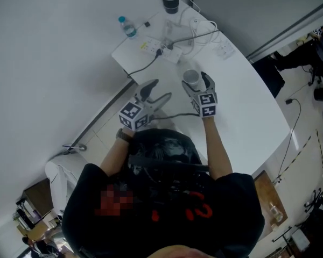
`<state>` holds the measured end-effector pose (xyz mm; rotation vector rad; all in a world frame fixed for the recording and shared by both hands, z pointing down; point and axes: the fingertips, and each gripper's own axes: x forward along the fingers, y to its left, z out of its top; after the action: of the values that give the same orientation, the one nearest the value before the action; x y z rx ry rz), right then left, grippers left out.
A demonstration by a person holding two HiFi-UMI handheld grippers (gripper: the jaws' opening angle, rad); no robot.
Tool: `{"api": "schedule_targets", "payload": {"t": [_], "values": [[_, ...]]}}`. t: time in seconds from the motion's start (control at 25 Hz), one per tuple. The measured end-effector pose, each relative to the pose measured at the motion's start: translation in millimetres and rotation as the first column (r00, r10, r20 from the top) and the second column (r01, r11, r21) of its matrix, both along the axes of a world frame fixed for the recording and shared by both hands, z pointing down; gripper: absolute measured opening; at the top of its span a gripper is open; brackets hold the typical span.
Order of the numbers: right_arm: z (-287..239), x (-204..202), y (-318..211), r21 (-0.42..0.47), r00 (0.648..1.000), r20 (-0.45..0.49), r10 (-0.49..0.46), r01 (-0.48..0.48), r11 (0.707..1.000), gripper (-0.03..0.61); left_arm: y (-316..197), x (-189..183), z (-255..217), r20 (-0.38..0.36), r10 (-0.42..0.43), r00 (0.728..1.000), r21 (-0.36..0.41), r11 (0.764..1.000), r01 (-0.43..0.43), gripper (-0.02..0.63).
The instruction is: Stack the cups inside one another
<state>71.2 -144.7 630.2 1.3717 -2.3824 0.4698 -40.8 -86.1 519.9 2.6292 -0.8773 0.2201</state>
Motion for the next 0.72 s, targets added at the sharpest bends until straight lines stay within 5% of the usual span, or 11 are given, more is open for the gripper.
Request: {"api": "schedule_targets", "payload": {"t": [0.48,0.64,0.72], "values": [[-45,22,37,0.045,0.987,0.151,0.053,-0.06,0.997,0.423,-5,9,-17,0.0,0.056,0.998,0.03,0.998,-0.056,0.311],[-88,18,43,0.138,0.982,0.185,0.043,-0.069,0.988,0.375,-2,20,-29,0.014,0.084,0.996,0.065,0.994,-0.085,0.31],[-112,17,49,0.213,0.983,0.181,0.042,-0.081,0.974,0.267,-1,24,-35,0.015,0.093,0.996,0.083,0.992,-0.093,0.31]]}}
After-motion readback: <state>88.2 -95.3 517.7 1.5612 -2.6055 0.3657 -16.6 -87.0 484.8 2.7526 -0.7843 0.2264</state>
